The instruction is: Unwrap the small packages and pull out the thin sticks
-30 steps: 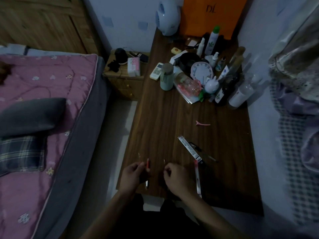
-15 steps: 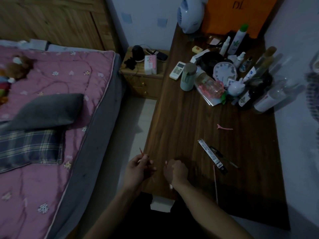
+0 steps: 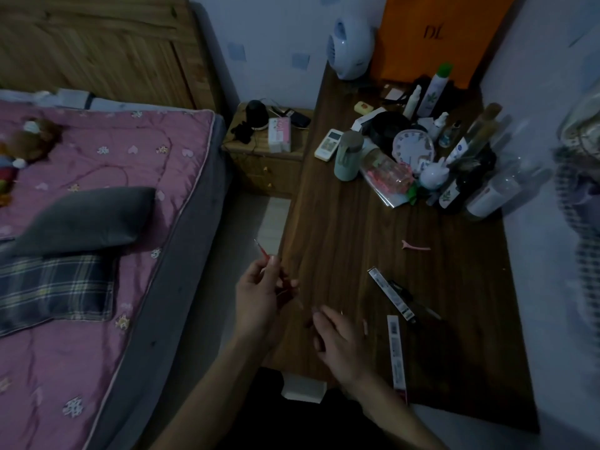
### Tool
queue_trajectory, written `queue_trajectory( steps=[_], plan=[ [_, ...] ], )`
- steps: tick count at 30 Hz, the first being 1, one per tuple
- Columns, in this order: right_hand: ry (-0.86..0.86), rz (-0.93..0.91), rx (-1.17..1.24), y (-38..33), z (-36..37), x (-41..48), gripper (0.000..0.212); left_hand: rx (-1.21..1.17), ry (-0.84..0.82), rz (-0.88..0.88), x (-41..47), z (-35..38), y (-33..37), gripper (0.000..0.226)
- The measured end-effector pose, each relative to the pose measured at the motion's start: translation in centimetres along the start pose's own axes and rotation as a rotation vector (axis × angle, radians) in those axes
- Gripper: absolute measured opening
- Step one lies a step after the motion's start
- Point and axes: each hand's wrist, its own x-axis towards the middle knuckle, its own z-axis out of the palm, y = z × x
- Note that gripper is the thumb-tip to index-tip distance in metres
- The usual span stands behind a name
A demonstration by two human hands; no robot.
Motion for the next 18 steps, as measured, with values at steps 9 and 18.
queue_trajectory(
  steps=[9,18],
  plan=[
    [0.023,-0.364,-0.210,-0.6,-1.2,-2.3,0.046,-0.053,-0.123,0.058,-3.3,3.1,1.3,0.014],
    [0.008,-0.386,-0.142,-1.6,-2.0,-3.9,0.046,-0.068,-0.146,0.081,-4.4,3.5,0.8,0.024]
  ],
)
